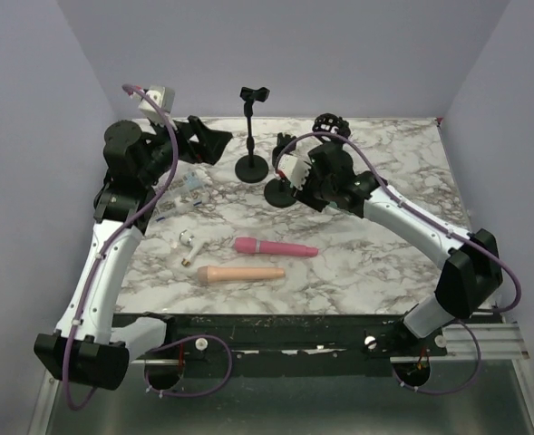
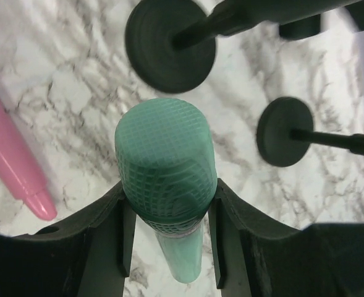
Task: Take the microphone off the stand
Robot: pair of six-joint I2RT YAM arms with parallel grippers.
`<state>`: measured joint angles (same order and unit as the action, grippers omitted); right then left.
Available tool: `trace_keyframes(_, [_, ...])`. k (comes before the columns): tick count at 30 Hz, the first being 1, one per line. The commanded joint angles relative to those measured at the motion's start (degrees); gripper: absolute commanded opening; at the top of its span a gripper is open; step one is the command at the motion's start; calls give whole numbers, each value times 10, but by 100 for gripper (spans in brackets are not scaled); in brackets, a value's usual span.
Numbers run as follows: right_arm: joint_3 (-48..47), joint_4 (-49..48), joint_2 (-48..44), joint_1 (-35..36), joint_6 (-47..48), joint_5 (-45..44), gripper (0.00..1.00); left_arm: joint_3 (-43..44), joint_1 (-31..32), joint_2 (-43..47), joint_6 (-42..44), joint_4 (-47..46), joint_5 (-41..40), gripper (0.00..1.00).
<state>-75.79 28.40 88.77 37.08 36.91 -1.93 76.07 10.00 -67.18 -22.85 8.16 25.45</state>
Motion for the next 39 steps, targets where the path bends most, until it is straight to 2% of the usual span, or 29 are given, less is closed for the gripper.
trace_keyframes(1, [21,62,42,30,-3,-20,1,-93,8,75,26,-56,-61,99])
trace_keyframes(5, [24,74,86,42,-14,-52,1,-112,30,87,48,-59,-96,99])
trace_keyframes(20, [51,16,187,67,-19,-125,1,-124,52,104,60,-70,-98,99])
trace_keyframes(29, [63,-9,189,88,-15,-136,22,-125,54,98,51,-71,-93,99])
trace_keyframes(39, [67,-20,186,92,-15,-137,35,-131,56,99,47,-76,-97,99])
